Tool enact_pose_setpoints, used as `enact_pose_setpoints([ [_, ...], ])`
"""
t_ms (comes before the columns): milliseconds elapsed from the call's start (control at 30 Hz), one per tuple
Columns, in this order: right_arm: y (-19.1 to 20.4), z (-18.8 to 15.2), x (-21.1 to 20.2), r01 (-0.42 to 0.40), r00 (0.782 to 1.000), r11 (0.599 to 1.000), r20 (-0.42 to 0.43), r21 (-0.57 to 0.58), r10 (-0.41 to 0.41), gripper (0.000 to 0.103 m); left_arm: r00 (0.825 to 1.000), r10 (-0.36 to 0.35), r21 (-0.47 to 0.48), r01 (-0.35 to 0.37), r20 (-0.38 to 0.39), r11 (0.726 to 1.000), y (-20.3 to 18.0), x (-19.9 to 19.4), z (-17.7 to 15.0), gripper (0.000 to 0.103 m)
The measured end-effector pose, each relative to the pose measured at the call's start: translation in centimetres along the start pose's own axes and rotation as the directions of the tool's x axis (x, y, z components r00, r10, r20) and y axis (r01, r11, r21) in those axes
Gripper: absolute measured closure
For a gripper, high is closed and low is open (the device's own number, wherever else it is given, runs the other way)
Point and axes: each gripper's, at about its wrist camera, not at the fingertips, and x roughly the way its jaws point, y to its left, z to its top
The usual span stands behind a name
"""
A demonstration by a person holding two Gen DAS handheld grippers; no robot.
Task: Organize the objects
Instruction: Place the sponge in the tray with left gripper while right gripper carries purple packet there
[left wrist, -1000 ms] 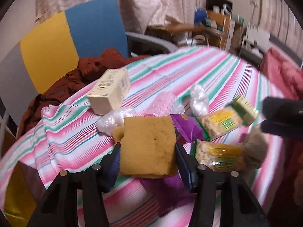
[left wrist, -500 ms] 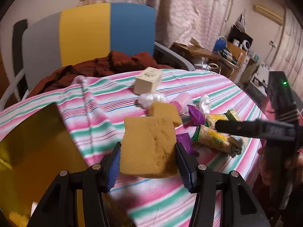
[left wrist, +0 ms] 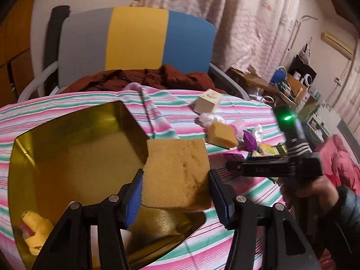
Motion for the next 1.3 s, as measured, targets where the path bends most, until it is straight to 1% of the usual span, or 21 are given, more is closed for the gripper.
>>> enact_pose_setpoints([
  [33,0.3,0.0,0.5,0.023,1.0,1.0,-0.008,-0.016,-0.023,0.052,1.0,0.007,-0.005,-0.007,0.007,1.0,0.3,-0.3,-0.1,0.047],
  [67,0.5,-0.2,0.8,0.041,0.999,0.999,-0.011,-0.032,-0.042,0.06,1.0,0.014,-0.009,-0.014,0.014,1.0,0.6,-0.7,-0.1,0.047],
  [100,0.6,-0.3,0.8,0.047,0.999,0.998,-0.011,-0.043,-0.047,0.062,0.999,0.023,-0.017,-0.022,0.022,1.0,1.0,-1.1,-0.1,0.047],
  [267,0.8,-0.7,-0.5,0.029,0.999,0.998,0.038,-0.057,-0.027,0.062,0.996,0.07,-0.07,-0.067,0.045,0.995,3.4,-2.4,-0.5,0.047],
  [367,1.5,-0.9,-2.8,-0.001,0.994,0.997,0.111,-0.075,0.009,0.062,0.992,0.113,-0.1,-0.107,0.06,0.989,5.2,-3.1,-0.2,0.047],
  [467,2.6,-1.3,-5.6,-0.057,0.98,0.995,0.188,-0.081,0.071,0.062,0.982,0.169,-0.134,-0.158,0.083,0.978,7.3,-4.0,0.2,0.047],
  [600,6.2,-1.4,-8.5,-0.161,0.951,0.978,0.243,-0.135,0.19,0.062,0.957,0.275,-0.182,-0.255,0.092,0.95,10.9,-4.5,1.2,0.047],
  [667,9.0,-1.5,-9.1,-0.2,0.94,0.961,0.24,-0.191,0.243,0.062,0.941,0.327,-0.202,-0.305,0.086,0.931,12.6,-4.5,1.4,0.046],
  [733,11.7,-1.7,-9.2,-0.231,0.931,0.945,0.229,-0.232,0.284,0.062,0.932,0.356,-0.203,-0.335,0.074,0.92,13.9,-4.4,1.5,0.044],
  [800,14.4,-1.7,-9.0,-0.253,0.924,0.931,0.218,-0.263,0.313,0.062,0.916,0.397,-0.222,-0.376,0.059,0.9,15.2,-4.3,1.3,0.042],
  [833,15.7,-1.6,-8.8,-0.263,0.921,0.925,0.214,-0.276,0.325,0.062,0.917,0.397,-0.23,-0.376,0.048,0.898,15.8,-4.3,1.2,0.037],
  [867,17.0,-1.4,-8.6,-0.272,0.918,0.919,0.21,-0.285,0.337,0.06,0.918,0.396,-0.238,-0.376,0.041,0.896,16.1,-4.3,1.0,0.03],
  [933,19.0,-1.2,-8.2,-0.286,0.912,0.914,0.21,-0.287,0.352,0.059,0.921,0.39,-0.277,-0.367,0.03,0.888,16.9,-4.6,0.4,0.026],
  [1000,21.0,-1.1,-7.8,-0.3,0.908,0.903,0.197,-0.306,0.369,0.054,0.924,0.382,-0.304,-0.357,0.025,0.883,17.2,-5.1,-0.6,0.026],
  [1067,22.3,-1.5,-7.8,-0.295,0.907,0.898,0.2,-0.325,0.37,0.039,0.924,0.383,-0.318,-0.356,0.023,0.879,17.3,-5.5,-1.4,0.026],
  [1100,22.7,-1.8,-7.8,-0.294,0.905,0.895,0.203,-0.336,0.374,0.036,0.925,0.378,-0.331,-0.35,0.024,0.877,17.3,-5.9,-2.0,0.026],
  [1133,22.9,-2.1,-7.9,-0.286,0.905,0.894,0.209,-0.344,0.37,0.028,0.925,0.378,-0.336,-0.348,0.025,0.875,17.4,-5.9,-2.1,0.026],
  [1167,23.2,-2.7,-8.1,-0.266,0.906,0.895,0.223,-0.359,0.359,0.017,0.923,0.385,-0.339,-0.353,0.03,0.872,17.3,-6.2,-2.6,0.026],
  [1233,23.6,-3.6,-8.7,-0.226,0.898,0.892,0.27,-0.392,0.347,0.007,0.911,0.409,-0.337,-0.369,0.053,0.866,17.0,-7.0,-3.0,0.026],
  [1267,23.7,-4.2,-9.4,-0.177,0.886,0.895,0.33,-0.41,0.327,0.002,0.899,0.429,-0.334,-0.379,0.086,0.863,16.5,-7.9,-3.4,0.026],
  [1300,23.8,-4.9,-10.1,-0.104,0.864,0.901,0.41,-0.421,0.291,0.0,0.891,0.441,-0.327,-0.388,0.107,0.862,16.1,-8.4,-3.6,0.026],
])
